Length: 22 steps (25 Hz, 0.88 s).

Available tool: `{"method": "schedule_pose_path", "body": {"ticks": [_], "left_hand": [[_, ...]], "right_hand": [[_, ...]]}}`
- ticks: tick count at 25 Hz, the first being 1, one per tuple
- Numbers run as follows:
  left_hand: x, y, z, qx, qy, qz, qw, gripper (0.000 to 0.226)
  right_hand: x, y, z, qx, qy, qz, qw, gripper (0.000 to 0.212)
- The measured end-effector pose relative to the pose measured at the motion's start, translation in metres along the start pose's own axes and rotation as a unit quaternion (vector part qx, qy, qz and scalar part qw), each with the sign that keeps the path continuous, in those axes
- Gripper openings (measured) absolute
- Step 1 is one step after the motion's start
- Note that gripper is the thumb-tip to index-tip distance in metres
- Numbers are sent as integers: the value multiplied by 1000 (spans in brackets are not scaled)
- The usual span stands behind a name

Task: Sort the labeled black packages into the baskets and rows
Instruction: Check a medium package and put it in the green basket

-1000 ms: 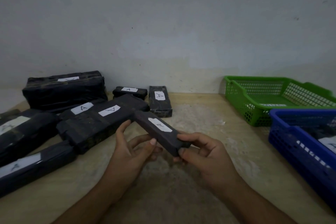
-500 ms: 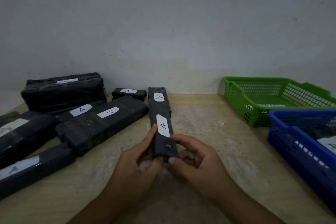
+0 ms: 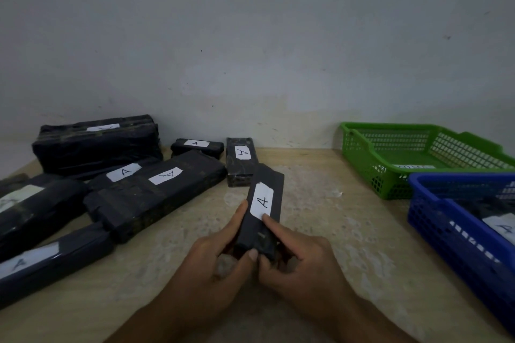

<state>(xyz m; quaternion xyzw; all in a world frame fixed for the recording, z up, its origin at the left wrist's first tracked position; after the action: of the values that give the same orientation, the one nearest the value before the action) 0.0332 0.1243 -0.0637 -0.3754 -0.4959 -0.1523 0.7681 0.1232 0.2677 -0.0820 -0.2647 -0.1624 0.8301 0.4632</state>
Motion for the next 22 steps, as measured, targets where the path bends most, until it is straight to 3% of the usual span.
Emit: {"method": "schedule_pose_path", "body": {"ticks": [3,7,10,13,16,20,22], "left_hand": [[-1,2,1,18,7,-2,1000,70],[-1,1,1,9,-13,-97,995,64],[-2,2,3,8,-24,-178,984,53],[-10,1,7,11,-72,-273,959,56],[-10,2,9,25,-140,-418,897,44],[-9,5,6,49,-169,-435,883,44],[-7,5,5,69,-170,-450,874,27]], "right_hand": [[2,-1,1,2,39,47,998,59],[0,-8,3,-30,82,92,992,62],[-6,-12,6,-38,134,162,977,48],[-1,-16,9,21,193,183,964,28],[10,-27,9,67,215,133,965,39],[10,-37,11,119,270,197,935,43],[7,-45,13,149,294,224,917,41]]}}
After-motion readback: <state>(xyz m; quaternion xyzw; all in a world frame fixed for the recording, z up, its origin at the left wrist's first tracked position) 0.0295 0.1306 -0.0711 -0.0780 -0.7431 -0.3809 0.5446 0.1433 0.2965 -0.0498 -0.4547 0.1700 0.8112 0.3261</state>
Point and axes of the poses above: each hand's wrist, its own z-axis towards the middle knuckle, its own y-axis out of the palm, x = y × z, the point moved 2 cm from there along z, towards the middle knuckle, and after that the axes turned 13 degrees about -y, right-handed, at the moved point
